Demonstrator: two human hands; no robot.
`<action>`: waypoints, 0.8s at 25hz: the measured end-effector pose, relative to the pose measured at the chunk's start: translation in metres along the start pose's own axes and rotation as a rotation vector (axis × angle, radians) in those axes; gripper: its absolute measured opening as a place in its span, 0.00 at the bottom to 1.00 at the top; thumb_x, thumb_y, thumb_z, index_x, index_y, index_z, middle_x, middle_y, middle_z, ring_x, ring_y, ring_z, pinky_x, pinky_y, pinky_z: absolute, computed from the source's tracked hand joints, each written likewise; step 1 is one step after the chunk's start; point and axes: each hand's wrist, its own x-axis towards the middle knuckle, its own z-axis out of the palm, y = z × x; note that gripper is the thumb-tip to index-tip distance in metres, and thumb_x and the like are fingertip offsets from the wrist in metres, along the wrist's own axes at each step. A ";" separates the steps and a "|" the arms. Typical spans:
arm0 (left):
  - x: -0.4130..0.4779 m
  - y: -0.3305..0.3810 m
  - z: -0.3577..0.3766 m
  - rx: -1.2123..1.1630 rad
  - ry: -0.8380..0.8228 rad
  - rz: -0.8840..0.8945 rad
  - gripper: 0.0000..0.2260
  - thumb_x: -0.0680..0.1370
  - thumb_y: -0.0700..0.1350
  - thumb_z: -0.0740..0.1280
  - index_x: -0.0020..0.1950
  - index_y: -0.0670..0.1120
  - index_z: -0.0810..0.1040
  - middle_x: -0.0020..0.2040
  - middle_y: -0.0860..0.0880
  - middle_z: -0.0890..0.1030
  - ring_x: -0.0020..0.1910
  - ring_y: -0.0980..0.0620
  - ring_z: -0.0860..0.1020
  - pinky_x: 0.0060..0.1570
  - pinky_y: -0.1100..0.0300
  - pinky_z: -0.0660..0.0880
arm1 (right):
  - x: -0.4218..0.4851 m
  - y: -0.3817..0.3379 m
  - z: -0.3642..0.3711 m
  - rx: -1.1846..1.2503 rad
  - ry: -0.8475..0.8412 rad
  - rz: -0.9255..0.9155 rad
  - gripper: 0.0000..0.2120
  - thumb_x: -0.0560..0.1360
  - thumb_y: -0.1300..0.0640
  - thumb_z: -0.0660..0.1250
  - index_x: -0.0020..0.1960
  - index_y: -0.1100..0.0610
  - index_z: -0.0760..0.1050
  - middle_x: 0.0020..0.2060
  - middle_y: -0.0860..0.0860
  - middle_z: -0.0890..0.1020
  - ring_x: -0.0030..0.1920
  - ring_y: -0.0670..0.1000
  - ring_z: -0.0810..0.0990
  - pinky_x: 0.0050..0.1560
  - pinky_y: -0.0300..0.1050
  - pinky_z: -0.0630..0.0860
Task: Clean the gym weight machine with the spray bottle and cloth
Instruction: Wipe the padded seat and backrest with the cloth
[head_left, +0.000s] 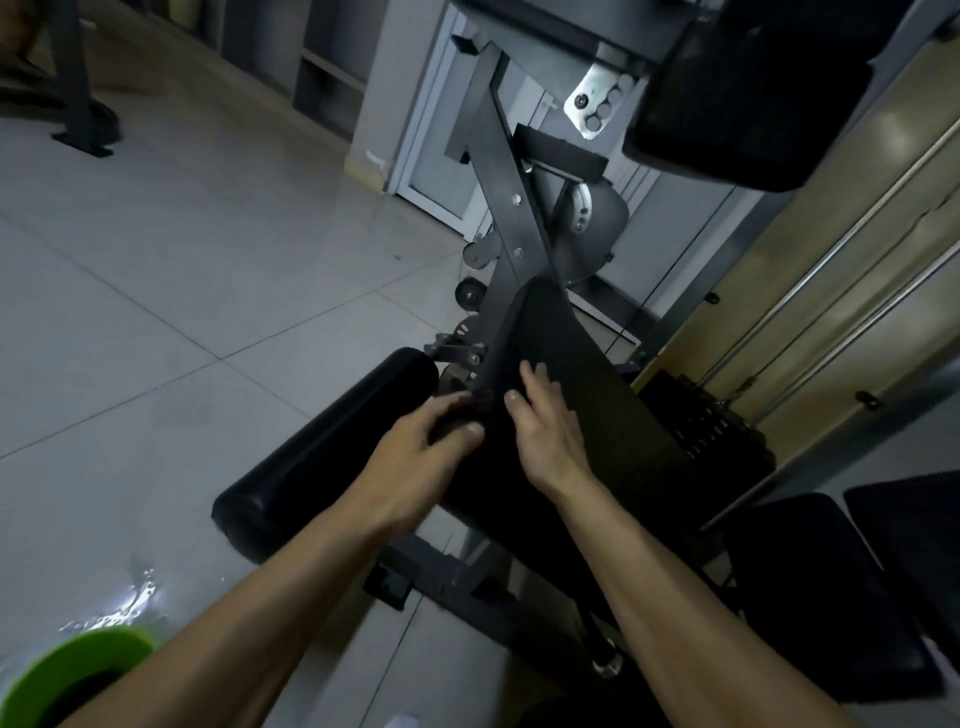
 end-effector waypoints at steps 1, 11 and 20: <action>-0.007 -0.001 0.000 0.031 -0.019 0.042 0.14 0.83 0.43 0.66 0.65 0.59 0.78 0.56 0.60 0.83 0.57 0.64 0.80 0.56 0.67 0.76 | -0.005 0.002 0.000 0.000 -0.005 -0.018 0.27 0.86 0.44 0.50 0.84 0.43 0.50 0.83 0.44 0.48 0.83 0.47 0.44 0.81 0.56 0.39; 0.084 -0.017 0.010 0.224 -0.048 0.103 0.17 0.85 0.40 0.61 0.73 0.44 0.73 0.66 0.51 0.78 0.66 0.62 0.74 0.66 0.69 0.67 | 0.005 0.004 -0.010 0.125 0.105 -0.066 0.21 0.86 0.52 0.57 0.78 0.48 0.67 0.80 0.46 0.64 0.81 0.48 0.59 0.80 0.50 0.55; 0.136 -0.021 0.026 0.330 -0.025 0.134 0.16 0.84 0.40 0.61 0.71 0.45 0.76 0.66 0.50 0.80 0.67 0.57 0.75 0.64 0.67 0.68 | 0.099 0.023 -0.012 -0.056 0.021 -0.033 0.24 0.88 0.49 0.48 0.83 0.46 0.54 0.84 0.49 0.52 0.83 0.52 0.47 0.81 0.60 0.41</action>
